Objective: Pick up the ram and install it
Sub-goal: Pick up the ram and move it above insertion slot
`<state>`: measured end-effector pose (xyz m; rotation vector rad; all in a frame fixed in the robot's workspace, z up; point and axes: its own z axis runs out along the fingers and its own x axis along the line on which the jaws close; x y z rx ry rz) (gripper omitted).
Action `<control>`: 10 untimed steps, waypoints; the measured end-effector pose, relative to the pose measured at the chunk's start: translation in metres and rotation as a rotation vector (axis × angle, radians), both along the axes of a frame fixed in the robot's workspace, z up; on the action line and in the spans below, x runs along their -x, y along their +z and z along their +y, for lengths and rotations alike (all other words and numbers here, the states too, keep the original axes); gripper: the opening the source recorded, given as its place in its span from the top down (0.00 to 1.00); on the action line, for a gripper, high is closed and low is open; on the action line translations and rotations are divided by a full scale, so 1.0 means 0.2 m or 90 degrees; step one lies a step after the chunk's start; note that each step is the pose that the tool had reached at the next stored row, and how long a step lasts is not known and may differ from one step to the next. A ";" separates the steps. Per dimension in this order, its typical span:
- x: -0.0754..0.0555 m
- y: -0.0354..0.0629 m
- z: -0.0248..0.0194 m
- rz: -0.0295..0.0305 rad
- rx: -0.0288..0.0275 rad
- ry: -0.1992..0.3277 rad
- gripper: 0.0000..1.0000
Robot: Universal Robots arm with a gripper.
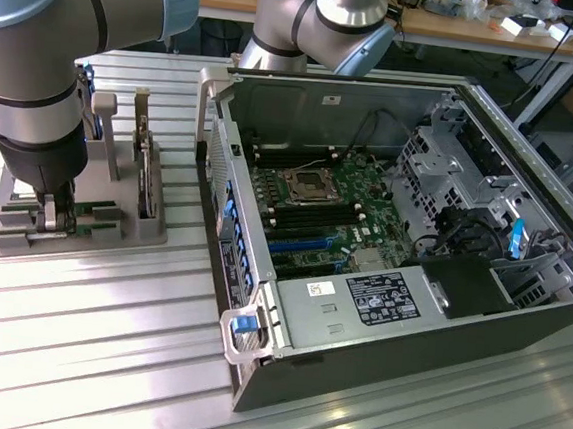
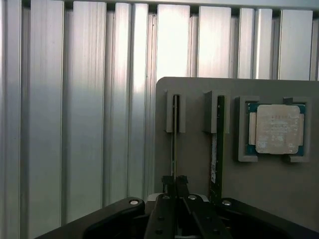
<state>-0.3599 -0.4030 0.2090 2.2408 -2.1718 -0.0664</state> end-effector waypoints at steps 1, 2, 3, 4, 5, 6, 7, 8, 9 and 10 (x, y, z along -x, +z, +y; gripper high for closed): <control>0.00 0.000 0.000 0.0000 0.0000 0.000 0.88; 0.00 0.000 0.000 0.0000 0.0000 0.000 0.88; 0.00 0.000 0.000 0.0000 0.0000 0.000 0.88; 0.00 0.000 0.000 0.0000 0.0000 0.000 0.88; 0.00 0.000 0.000 -0.0001 -0.0001 0.000 0.88; 0.00 0.004 0.000 0.0000 0.0000 0.000 0.88; 0.00 0.007 0.000 0.0001 0.0001 0.000 0.88; 0.00 0.011 0.000 0.0000 0.0000 0.000 0.88; 0.00 0.021 0.000 0.0000 0.0000 0.000 0.88; 0.00 0.029 0.000 0.0000 0.0000 0.000 0.88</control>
